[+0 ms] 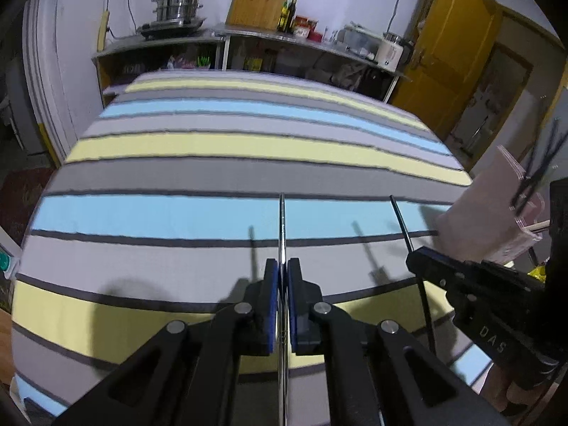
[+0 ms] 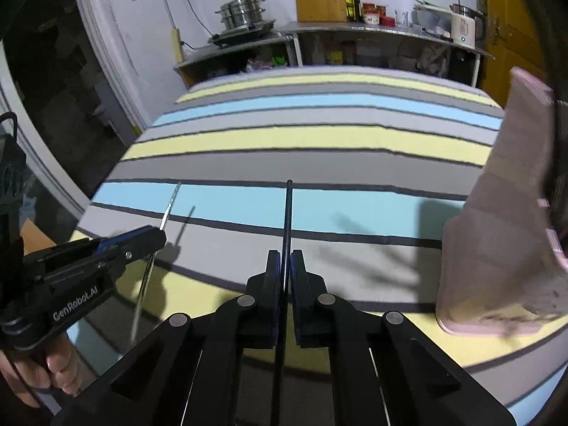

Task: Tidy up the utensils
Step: 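Lift both held black chopsticks and carry them over the pink basket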

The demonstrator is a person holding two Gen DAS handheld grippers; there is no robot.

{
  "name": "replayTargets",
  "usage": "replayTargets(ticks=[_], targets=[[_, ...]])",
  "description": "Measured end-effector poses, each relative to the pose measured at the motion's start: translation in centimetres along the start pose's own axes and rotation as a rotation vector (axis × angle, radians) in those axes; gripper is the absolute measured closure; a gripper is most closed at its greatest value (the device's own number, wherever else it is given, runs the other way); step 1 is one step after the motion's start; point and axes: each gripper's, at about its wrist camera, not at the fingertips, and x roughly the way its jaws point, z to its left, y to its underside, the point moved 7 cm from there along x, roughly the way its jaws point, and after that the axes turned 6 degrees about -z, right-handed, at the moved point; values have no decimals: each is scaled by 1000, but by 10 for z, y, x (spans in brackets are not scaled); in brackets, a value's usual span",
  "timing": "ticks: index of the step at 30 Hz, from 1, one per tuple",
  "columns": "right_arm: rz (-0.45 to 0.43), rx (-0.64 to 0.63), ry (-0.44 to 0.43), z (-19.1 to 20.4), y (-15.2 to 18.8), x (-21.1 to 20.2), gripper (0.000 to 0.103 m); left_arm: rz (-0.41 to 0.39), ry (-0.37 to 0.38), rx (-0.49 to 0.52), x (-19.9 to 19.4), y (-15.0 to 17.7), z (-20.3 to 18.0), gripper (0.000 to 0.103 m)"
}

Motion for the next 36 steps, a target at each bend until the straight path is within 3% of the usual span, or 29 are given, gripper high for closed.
replayTargets(ticks=[16,36], targets=[[-162,-4,-34,12,-13,-103,97,-131,82,61,-84,-28,-35,97],[-274,35,-23,-9,-22,-168,98,-166,174,120,-117,-42,-84,97]])
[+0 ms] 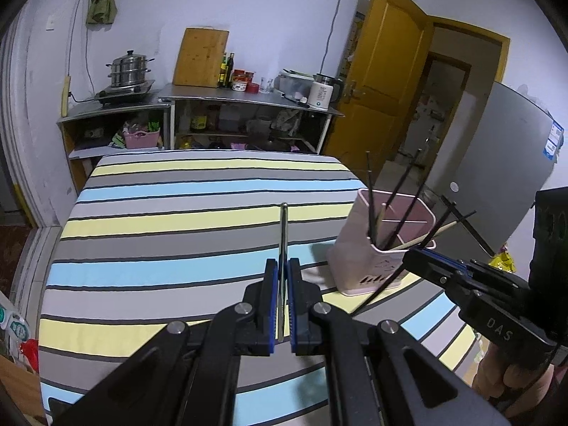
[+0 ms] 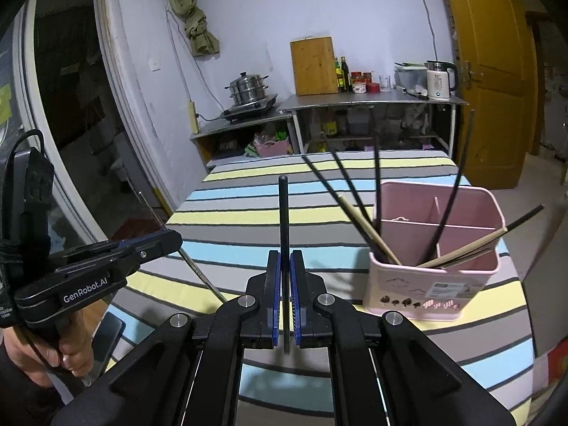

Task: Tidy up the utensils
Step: 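Lift both held black chopsticks and carry them over the pink basket, then lower both black chopsticks into the pink basket and open both grippers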

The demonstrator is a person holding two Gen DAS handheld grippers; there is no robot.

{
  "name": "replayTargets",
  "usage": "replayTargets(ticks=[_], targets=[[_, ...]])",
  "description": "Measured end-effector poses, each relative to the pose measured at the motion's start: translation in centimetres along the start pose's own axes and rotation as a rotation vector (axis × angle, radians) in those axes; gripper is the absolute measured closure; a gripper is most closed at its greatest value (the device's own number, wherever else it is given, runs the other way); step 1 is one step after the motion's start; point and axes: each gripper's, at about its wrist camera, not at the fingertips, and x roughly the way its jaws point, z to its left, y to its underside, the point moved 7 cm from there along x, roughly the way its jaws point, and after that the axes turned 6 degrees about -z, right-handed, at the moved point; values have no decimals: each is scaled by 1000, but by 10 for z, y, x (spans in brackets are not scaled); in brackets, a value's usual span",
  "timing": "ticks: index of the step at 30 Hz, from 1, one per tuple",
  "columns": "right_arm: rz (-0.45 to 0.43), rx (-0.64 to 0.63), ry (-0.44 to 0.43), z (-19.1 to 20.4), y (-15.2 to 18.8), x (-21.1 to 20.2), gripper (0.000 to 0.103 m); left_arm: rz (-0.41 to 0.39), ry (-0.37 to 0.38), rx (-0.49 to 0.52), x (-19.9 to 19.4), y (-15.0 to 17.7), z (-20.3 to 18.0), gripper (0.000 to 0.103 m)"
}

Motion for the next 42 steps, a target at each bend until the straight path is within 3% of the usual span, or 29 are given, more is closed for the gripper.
replayTargets(ticks=[11,23,32,42], targets=[[-63,46,42,-27,-13,-37,98,5,108,28,5,-23,-50,97],[-188,85,127,-79,-67,-76,98,-36,222,77,26,-68,-112,97],[-263,88,158,-101,-105,-73,98,-73,221,81,50,-94,-121,97],[-222,98,188,-122,-94,-37,98,-25,194,117,88,-73,-128,97]])
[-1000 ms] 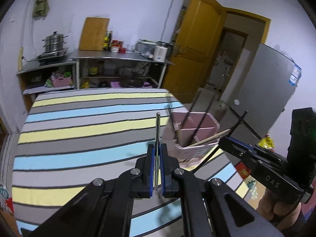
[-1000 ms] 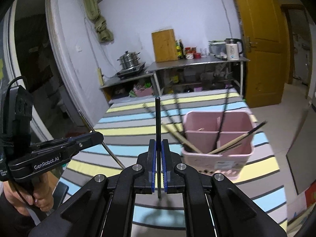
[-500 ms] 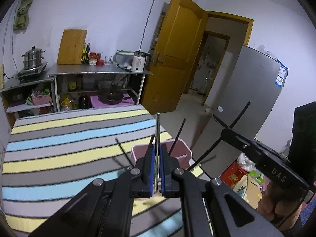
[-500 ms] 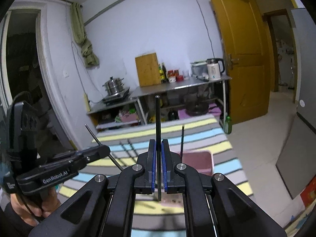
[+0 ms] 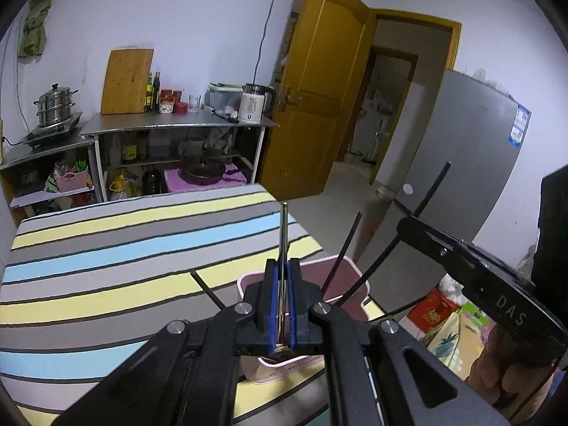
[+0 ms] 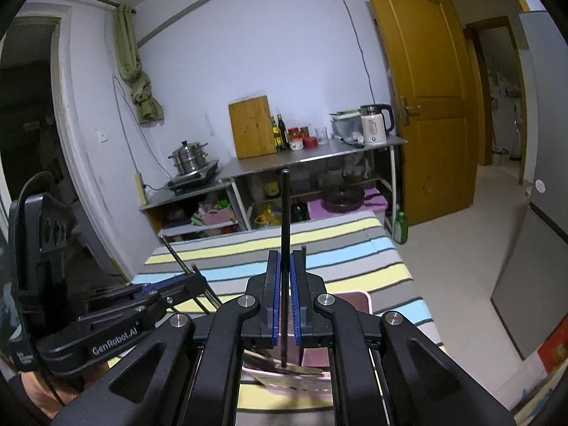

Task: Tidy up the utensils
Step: 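Lower both black chopsticks into the pink basket and open both grippers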

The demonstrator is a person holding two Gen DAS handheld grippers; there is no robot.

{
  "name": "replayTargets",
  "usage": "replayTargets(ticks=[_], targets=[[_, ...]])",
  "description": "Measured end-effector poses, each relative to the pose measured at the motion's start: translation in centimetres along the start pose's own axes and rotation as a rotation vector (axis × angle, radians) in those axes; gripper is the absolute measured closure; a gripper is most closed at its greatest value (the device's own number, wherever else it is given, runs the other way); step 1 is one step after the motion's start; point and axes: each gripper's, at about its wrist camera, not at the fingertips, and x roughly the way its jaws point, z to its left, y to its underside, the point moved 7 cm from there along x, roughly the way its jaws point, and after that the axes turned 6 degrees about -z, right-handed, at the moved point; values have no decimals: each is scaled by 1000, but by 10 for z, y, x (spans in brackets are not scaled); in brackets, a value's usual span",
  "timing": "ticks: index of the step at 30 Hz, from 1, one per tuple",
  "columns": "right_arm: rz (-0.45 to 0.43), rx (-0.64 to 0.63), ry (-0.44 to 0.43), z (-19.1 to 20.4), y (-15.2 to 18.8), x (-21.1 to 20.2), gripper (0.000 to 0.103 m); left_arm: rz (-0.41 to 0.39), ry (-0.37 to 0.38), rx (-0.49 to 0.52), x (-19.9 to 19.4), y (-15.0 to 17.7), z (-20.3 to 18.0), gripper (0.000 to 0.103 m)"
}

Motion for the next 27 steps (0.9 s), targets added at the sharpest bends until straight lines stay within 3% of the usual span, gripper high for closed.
replayTargets(ticks=[12,21,27], targets=[[106,-8,-7,-3,35,26,97,54,-21,20,17,20,1,97],[94,-12,13,-5,37,15,95,28,-16,9,8,24,8,96],[73,-18,29,-4,33,3,87,-6,-10,4,-10,20,11,83]])
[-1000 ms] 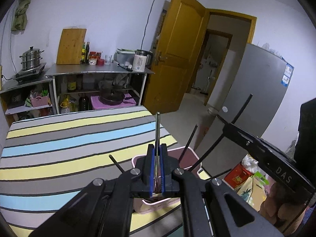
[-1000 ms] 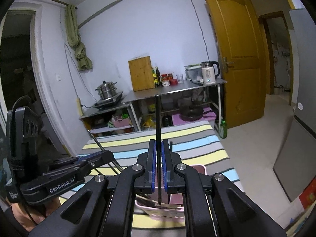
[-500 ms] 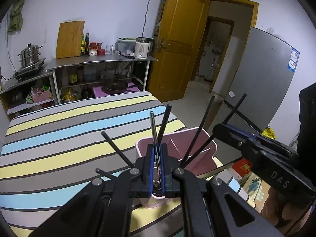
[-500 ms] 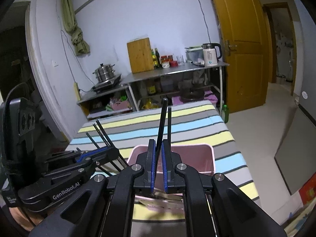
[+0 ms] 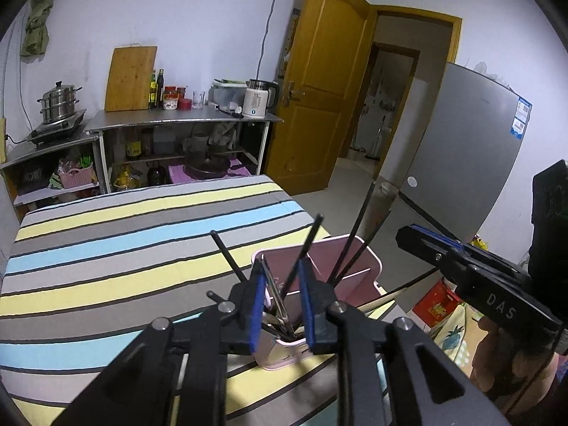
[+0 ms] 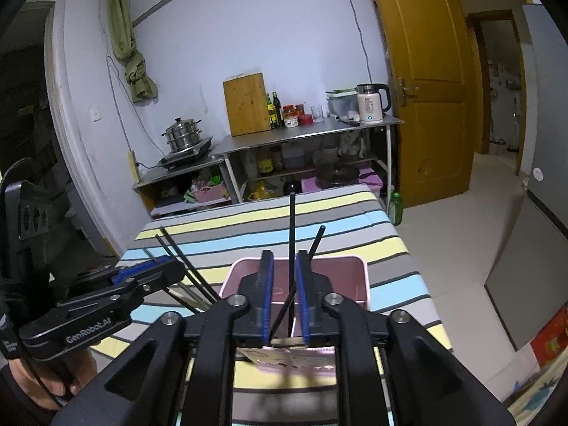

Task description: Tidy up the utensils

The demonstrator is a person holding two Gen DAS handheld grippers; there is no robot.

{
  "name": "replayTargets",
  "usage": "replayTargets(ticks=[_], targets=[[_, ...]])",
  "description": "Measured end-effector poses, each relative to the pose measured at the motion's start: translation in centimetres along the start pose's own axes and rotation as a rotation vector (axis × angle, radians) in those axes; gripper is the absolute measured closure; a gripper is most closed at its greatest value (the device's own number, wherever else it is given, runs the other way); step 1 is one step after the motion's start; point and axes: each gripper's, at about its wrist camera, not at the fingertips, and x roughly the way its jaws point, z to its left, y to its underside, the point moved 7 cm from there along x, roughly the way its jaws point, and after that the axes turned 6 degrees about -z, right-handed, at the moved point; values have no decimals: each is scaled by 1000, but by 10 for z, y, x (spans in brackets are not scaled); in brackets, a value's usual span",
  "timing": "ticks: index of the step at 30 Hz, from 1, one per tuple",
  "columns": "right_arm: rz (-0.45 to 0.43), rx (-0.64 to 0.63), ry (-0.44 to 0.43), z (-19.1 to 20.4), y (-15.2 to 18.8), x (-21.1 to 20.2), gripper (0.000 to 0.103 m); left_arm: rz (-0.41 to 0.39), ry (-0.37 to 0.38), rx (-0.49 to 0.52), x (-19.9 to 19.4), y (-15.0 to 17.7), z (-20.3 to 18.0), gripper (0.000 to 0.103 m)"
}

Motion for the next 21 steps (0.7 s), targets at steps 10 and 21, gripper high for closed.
replayTargets(ticks=[10,21], targets=[[-27,-4,2,2,3,-21,87,-38,-3,2,-24,-2,3,82],[-26,-4,-3,2,8,-31,87,-74,6,2,-42,-2,7,68]])
